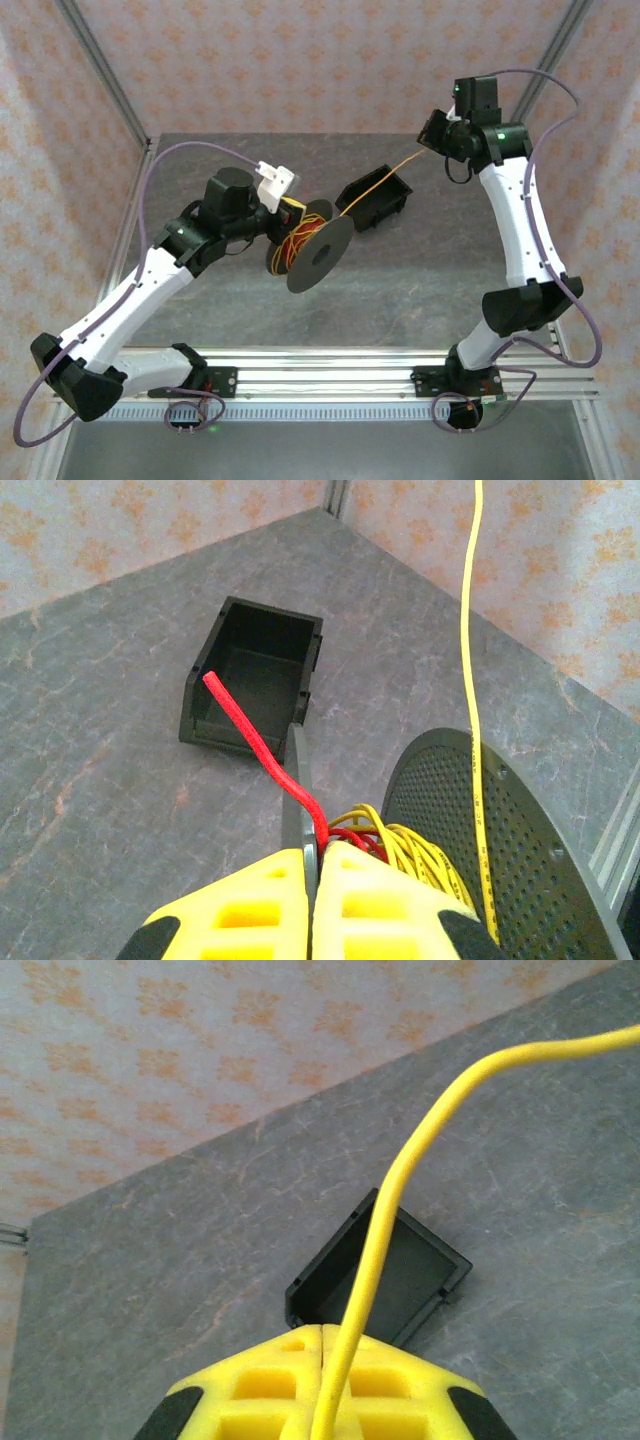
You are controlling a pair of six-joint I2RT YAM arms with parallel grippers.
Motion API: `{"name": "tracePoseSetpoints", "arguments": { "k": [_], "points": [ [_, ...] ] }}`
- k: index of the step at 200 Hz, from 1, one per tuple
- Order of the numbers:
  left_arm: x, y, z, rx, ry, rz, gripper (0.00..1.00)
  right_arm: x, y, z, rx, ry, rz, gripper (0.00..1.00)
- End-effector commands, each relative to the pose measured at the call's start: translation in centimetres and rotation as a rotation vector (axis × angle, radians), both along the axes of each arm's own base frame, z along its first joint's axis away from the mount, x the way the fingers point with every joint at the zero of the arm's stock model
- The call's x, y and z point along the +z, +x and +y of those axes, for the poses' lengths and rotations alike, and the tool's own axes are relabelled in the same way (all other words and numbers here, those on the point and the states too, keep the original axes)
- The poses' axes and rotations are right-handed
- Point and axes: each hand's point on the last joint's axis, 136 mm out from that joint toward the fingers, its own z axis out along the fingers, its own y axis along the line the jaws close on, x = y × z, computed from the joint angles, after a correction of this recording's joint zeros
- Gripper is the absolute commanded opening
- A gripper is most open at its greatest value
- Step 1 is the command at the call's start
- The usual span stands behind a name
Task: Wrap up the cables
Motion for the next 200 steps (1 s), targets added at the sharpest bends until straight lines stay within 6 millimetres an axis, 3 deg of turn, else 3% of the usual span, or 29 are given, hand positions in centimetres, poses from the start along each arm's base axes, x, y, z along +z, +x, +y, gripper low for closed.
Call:
{"name": "tracePoseSetpoints", "arguments": {
  "k": [1, 41, 107, 153, 168, 200],
  "points": [
    [2.7, -1.2, -0.3, -0.063, -0.066, -0.001, 0.0, 3.9, 0.4, -1.7, -0.06, 0.002, -0.151, 0.0],
    [5.6, -2.0, -0.6, -0.141, -0.23, 0.038, 0.0, 1.3, 0.2, -3.3, -0.102, 0.008, -0.105, 0.0],
    [11.2, -1.3, 1.4, -0.154, -0.531, 0.071, 0.0, -5.6, 0.6, -4.1, -0.135, 0.283, -0.044, 0.0],
    [14.3, 2.9, 5.0, -0.011, -0.809, 0.096, 0.0, -8.1, -0.2, -3.0, -0.137, 0.432, -0.088, 0.0],
    [13.9, 5.5, 7.2, 0.115, -0.919, 0.139, 0.0, -7.7, -0.4, -2.8, -0.141, 0.506, -0.176, 0.0],
    [13.4, 8.4, 9.4, 0.252, -1.065, 0.169, 0.0, -7.1, -1.3, -1.4, -0.099, 0.615, -0.32, 0.0]
  ]
}}
